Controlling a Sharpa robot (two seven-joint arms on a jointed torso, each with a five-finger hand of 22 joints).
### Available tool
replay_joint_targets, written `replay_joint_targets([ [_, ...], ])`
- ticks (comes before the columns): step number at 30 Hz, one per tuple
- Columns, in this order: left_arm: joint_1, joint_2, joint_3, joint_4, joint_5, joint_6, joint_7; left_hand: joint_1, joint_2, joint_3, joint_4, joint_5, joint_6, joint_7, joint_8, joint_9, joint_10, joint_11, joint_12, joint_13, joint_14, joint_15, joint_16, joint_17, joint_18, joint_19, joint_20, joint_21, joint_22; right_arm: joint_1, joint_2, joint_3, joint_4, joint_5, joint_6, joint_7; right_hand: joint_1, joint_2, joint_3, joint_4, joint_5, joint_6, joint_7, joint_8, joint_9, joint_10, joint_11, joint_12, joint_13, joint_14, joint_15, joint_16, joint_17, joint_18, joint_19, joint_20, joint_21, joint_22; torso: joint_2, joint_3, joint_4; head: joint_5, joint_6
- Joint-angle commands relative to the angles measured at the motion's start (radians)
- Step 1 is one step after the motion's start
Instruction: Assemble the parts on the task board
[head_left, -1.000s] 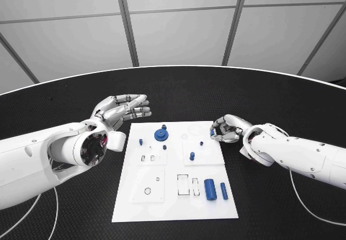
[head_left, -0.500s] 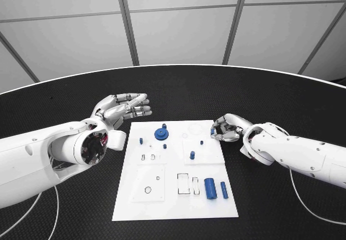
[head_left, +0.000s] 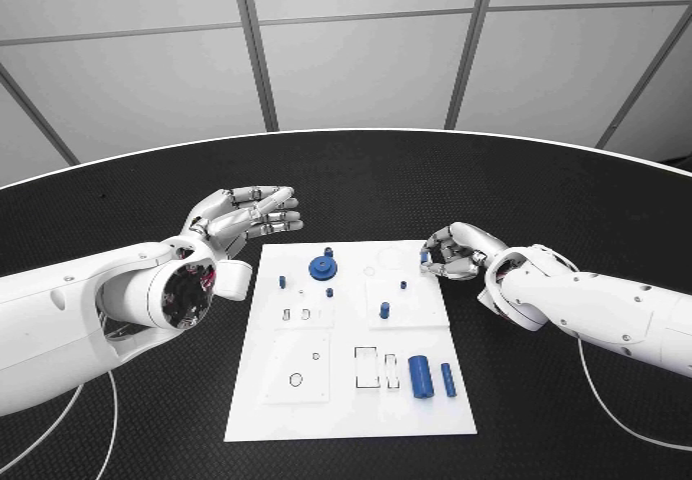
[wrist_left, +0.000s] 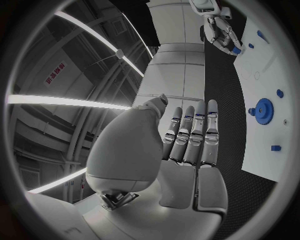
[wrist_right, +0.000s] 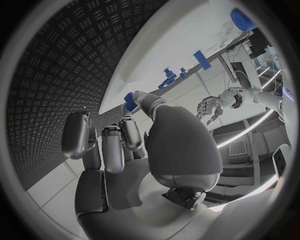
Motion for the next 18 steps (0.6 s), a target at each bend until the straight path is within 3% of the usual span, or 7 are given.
replay_joint_targets([
  [1,0.0,0.001,0.0,-0.003,0.0,0.001,0.0,0.002,-0.009,-0.001,0.0,-0.004,-0.003,0.035,-0.004,-0.001,0.006,0.004,-0.005,0.0,-0.007,-0.002,-0.002,0.001,0.013,0.001,0.006,0.001,-0.001,0.0,-0.01,0.002,0.029,0.0,-0.007,-0.006,0.003,0.013,0.009,-0.002,0.007,0.006,-0.002,0.002,0.009,0.007,0.0,0.004,-0.001,0.094,-0.01,0.005,0.216,-0.007,0.004,-0.007,0.005,0.001,-0.004,-0.0006,-0.0029,0.0,0.002],
  [8,0.0,0.011,0.0,-0.025,0.0,0.003,-0.003,0.002,-0.009,-0.001,0.0,-0.004,-0.003,0.035,-0.004,-0.001,0.006,0.004,-0.005,0.0,-0.007,-0.002,-0.002,0.001,0.013,0.001,0.006,0.001,-0.001,0.0,-0.029,0.01,0.124,-0.012,-0.005,-0.037,0.007,0.021,0.022,-0.011,0.011,-0.007,0.002,-0.001,0.01,0.003,0.003,-0.002,-0.005,0.094,-0.009,0.005,0.216,-0.007,0.002,-0.008,0.001,-0.001,-0.018,-0.0048,-0.0093,0.004,0.001],
  [13,0.0,0.023,0.0,-0.051,0.0,0.005,-0.006,0.002,-0.009,-0.002,0.0,-0.004,-0.003,0.035,-0.005,-0.002,0.006,0.005,-0.006,0.0,-0.007,-0.002,-0.003,0.002,0.013,0.001,0.006,0.001,-0.002,0.0,-0.022,0.011,0.202,-0.031,0.008,-0.071,0.005,0.022,0.024,-0.013,0.012,-0.013,0.005,-0.003,0.009,0.001,0.005,-0.004,-0.006,0.094,-0.008,0.005,0.215,-0.006,0.001,-0.008,-0.002,-0.003,-0.025,-0.0068,-0.0076,0.016,-0.001],
  [18,0.0,0.034,0.0,-0.075,0.0,0.007,-0.007,0.002,-0.009,-0.002,0.0,-0.004,-0.003,0.035,-0.005,-0.002,0.006,0.005,-0.006,0.0,-0.007,-0.002,-0.003,0.002,0.013,0.001,0.006,0.001,-0.002,0.0,-0.009,0.012,0.263,-0.059,0.022,-0.107,0.004,0.022,0.025,-0.013,0.011,-0.014,0.006,-0.004,0.009,0.002,0.006,-0.002,-0.005,0.094,-0.007,0.005,0.216,-0.006,0.0,-0.007,-0.002,-0.003,-0.035,-0.0118,-0.0069,0.034,-0.009],
])
